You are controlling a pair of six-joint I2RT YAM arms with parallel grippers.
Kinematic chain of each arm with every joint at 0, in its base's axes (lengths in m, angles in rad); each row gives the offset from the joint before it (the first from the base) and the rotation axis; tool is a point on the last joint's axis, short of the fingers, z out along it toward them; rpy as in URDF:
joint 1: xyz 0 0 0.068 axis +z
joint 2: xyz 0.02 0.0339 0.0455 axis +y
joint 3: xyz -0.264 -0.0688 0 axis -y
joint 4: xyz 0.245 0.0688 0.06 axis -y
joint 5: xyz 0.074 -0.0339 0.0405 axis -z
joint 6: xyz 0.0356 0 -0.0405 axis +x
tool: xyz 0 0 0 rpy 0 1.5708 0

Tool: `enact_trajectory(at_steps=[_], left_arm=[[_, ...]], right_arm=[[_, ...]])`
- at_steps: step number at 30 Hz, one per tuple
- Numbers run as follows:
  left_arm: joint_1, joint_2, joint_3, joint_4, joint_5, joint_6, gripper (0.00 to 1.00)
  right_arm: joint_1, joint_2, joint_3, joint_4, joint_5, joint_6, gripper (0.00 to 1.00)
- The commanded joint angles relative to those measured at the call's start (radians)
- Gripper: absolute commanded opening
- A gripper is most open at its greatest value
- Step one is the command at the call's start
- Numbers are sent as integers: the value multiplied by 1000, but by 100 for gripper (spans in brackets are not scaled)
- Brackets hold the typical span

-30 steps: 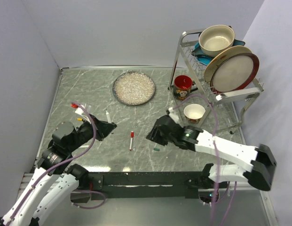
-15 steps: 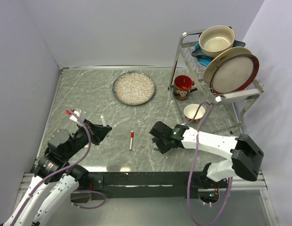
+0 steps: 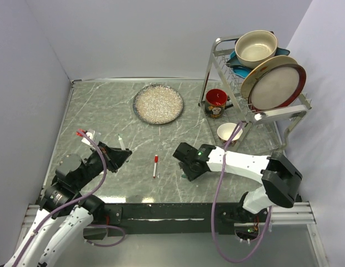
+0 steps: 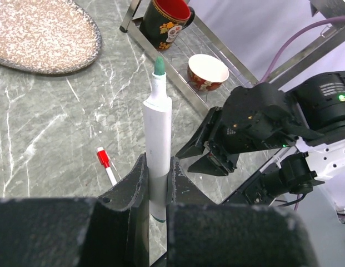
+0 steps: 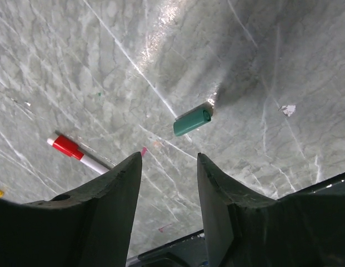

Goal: Insert the pens into the pen caps

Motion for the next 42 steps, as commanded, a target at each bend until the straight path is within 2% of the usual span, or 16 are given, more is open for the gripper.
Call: enact_trajectory(at_steps=[1, 11, 20, 32, 38, 39, 42], left_arm=[[-6, -18, -2, 26, -9, 10, 1], [-19, -35, -3, 26, -9, 10, 1], [-25, -36, -3, 29, -2, 13, 1], [-27, -30, -5, 35, 9, 17, 1], [-27, -27, -5, 36, 10, 22, 1], [-27, -27, -5, 36, 9, 20, 1], [-27, -33, -5, 35, 7, 20, 1]], right_arm=[[-8, -2, 9, -26, 12, 309, 52], [-14, 42, 33, -78, 12, 386, 51], [-24, 108, 38, -59, 21, 412, 51], [-57, 237, 79, -18, -69, 306, 49], [-55, 238, 93, -29, -62, 271, 35], [-55, 241, 98, -22, -56, 259, 28], [-54, 266, 113, -16, -51, 213, 17]])
